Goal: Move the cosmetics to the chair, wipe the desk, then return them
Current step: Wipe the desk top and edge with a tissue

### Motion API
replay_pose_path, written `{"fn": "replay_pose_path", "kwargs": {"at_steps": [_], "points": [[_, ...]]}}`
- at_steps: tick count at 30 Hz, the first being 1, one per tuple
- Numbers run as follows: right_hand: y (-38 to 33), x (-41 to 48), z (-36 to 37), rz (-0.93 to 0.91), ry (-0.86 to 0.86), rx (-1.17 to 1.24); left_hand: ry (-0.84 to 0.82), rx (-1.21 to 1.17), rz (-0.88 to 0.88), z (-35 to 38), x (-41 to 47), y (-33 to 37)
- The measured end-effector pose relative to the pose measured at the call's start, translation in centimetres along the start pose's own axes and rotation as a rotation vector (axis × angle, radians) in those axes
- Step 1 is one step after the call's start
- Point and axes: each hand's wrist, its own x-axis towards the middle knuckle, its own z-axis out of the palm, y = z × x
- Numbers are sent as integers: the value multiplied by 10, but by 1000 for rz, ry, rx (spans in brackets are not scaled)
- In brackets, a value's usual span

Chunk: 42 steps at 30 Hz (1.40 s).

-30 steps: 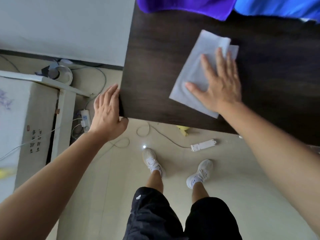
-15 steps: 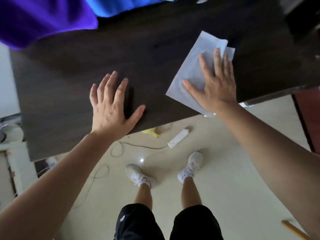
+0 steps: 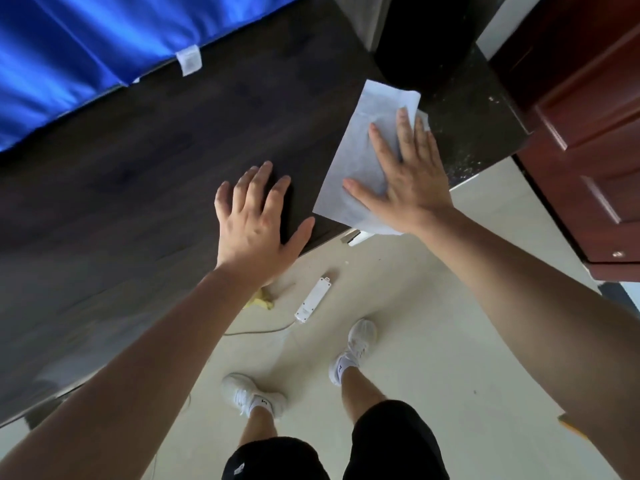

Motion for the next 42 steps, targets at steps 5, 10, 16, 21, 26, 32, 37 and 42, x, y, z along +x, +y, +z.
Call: {"fn": "replay_pose_path", "kwargs": {"at_steps": [5,10,16,21,26,32,37,42], "points": [[5,19,-3,-53,1,40,-22,41,-49,4,23,20],[8,28,-7,-92,-18,79,-29,69,-126,13,32,33],[12,28,-9,-130,-34,123,-44,80,-193,16,39,40],[30,28,-13,-226,-23,327,-24,56,-280,15,49,52],[46,47,-12,-241,132,511,94,72,-372,29,64,62],[85,75,-30,-260,127,544,87,57,-374,29,98,95],[138,102,-50,-304,196,508,65,-2,-337,35,147,134],[196,124,-71,-287,250,494,59,-11,-364,43,168,182]]}}
